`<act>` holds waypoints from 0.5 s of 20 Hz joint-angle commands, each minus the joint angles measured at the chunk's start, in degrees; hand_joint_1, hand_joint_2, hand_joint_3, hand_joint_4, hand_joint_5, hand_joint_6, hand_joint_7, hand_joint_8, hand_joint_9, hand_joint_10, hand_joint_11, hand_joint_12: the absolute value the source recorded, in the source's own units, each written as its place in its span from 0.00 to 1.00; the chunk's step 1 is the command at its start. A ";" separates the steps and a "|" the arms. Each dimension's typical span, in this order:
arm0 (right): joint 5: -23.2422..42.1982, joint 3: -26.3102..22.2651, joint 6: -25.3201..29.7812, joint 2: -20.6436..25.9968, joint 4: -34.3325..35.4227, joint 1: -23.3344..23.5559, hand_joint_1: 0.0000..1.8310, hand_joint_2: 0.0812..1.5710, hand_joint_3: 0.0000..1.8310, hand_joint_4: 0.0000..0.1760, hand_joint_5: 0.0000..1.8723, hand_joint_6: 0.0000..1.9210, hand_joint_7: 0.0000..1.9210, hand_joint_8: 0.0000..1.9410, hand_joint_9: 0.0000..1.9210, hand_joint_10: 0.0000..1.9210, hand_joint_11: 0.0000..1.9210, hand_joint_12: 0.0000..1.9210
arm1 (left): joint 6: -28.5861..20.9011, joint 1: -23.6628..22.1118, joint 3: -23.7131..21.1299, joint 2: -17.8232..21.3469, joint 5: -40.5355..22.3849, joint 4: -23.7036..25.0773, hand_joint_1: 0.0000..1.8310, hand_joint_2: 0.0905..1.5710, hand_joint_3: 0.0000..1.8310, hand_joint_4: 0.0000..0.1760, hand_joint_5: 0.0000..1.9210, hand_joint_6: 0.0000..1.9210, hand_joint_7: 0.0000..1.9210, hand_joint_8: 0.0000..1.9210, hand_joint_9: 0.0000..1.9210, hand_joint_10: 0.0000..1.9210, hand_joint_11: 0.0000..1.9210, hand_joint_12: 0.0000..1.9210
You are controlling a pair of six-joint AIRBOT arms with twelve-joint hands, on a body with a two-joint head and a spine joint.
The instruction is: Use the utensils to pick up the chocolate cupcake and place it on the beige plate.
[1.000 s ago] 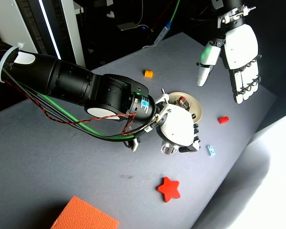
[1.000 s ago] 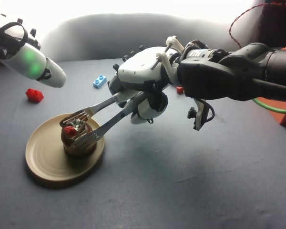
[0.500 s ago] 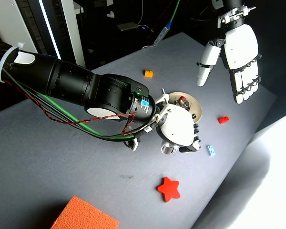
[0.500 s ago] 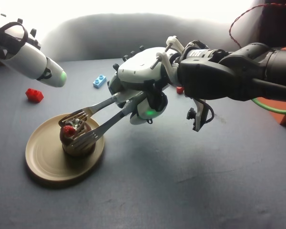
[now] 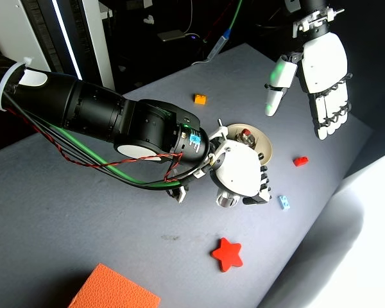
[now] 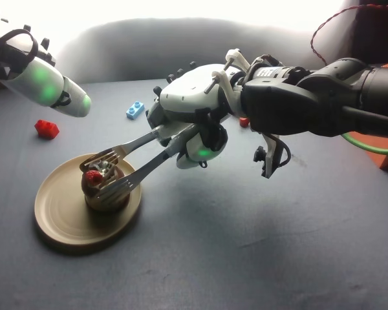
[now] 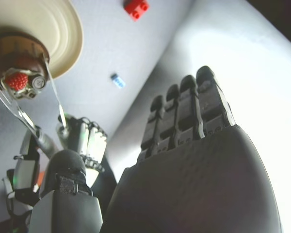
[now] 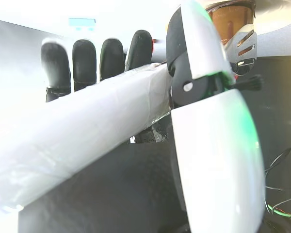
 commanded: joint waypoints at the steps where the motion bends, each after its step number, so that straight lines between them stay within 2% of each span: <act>1: 6.22 0.16 0.47 0.38 0.34 0.97 0.59 0.79 0.00 0.00 0.37 0.73 0.21 0.73 0.18 0.82 0.16 0.93 | 0.31 -0.54 0.02 0.59 -2.27 3.29 0.02 0.67 0.00 0.00 0.00 0.00 0.00 0.00 0.00 0.00 0.00 0.00; 8: 6.16 0.17 0.39 0.39 0.34 1.07 0.58 0.79 0.00 0.00 0.37 0.74 0.21 0.73 0.18 0.83 0.15 0.96 | 0.31 -0.53 0.02 0.59 -2.28 3.29 0.03 0.67 0.00 0.00 0.00 0.00 0.00 0.00 0.00 0.00 0.00 0.00; 10: 5.41 0.17 -0.14 0.38 0.33 1.17 0.59 0.79 0.00 0.00 0.37 0.73 0.22 0.67 0.17 0.80 0.12 0.95 | 0.31 -0.54 0.05 0.58 -2.39 3.30 0.02 0.67 0.00 0.00 0.00 0.00 0.00 0.00 0.00 0.00 0.00 0.00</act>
